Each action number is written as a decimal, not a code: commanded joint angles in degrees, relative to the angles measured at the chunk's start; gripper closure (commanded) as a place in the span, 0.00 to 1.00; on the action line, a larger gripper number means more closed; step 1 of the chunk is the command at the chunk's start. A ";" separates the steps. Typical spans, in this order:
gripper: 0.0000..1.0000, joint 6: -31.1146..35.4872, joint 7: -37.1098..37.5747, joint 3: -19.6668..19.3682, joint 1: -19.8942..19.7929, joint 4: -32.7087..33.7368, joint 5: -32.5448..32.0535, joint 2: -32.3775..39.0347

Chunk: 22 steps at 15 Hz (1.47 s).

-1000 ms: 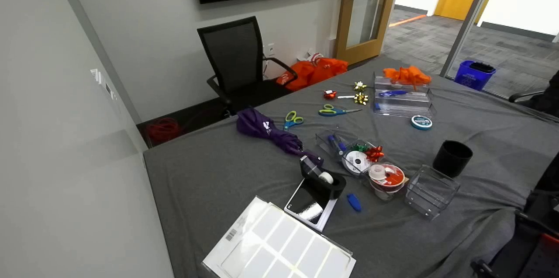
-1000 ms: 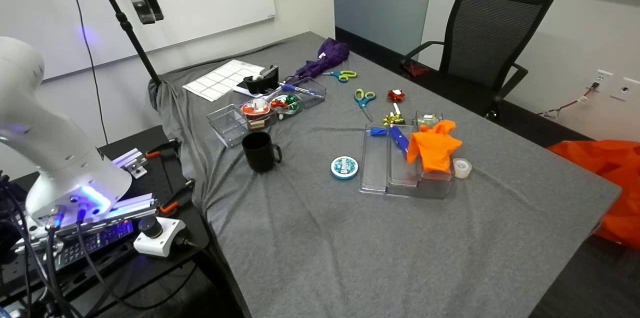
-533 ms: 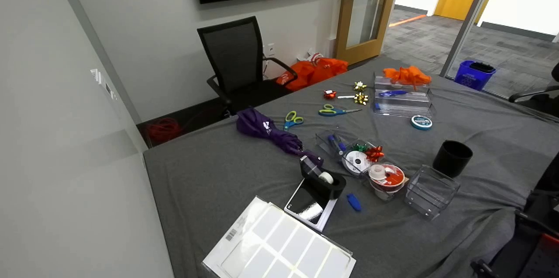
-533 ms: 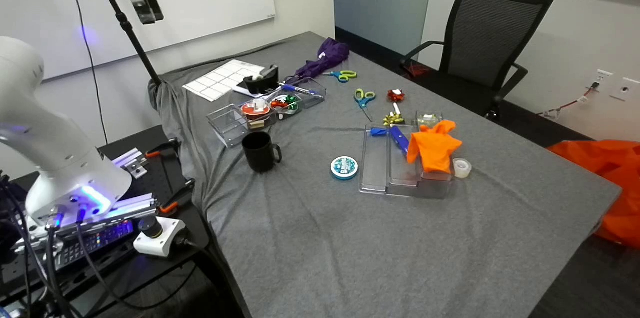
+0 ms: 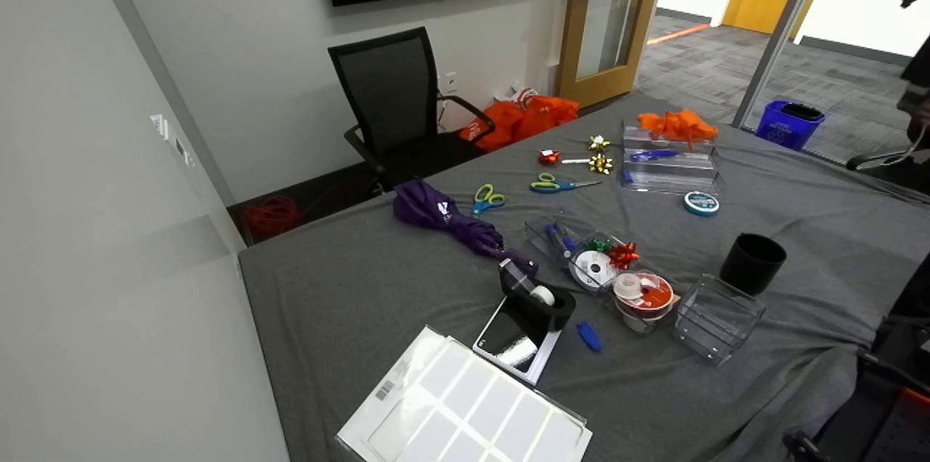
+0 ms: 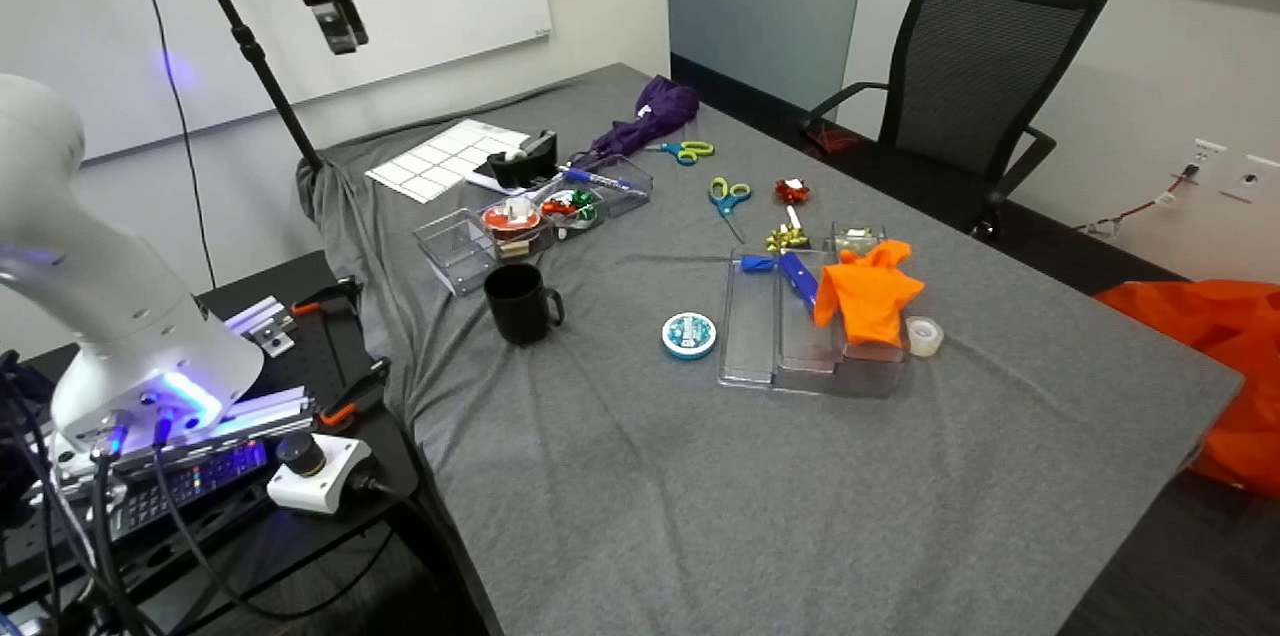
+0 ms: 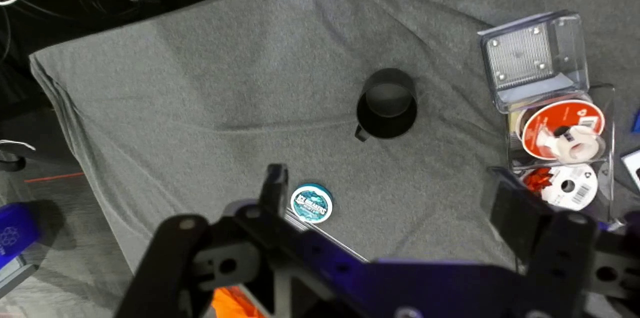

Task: Pick up the orange thing from the stairs and put it into the clear box

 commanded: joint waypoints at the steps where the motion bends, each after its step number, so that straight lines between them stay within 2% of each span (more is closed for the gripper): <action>1: 0.00 7.69 3.35 -0.15 1.59 1.51 3.00 7.86; 5: 0.00 18.42 2.23 -2.06 2.50 1.38 9.39 12.57; 7: 0.00 21.55 0.89 -3.11 2.60 2.19 12.62 15.09; 15: 0.00 29.09 -1.63 -8.70 1.59 7.50 23.91 25.69; 19: 0.00 29.49 -0.65 -9.98 1.50 12.86 28.96 32.16; 21: 0.00 29.76 3.16 -9.24 0.59 14.94 27.43 34.88; 22: 0.00 29.11 0.88 -9.19 0.89 11.91 27.66 31.12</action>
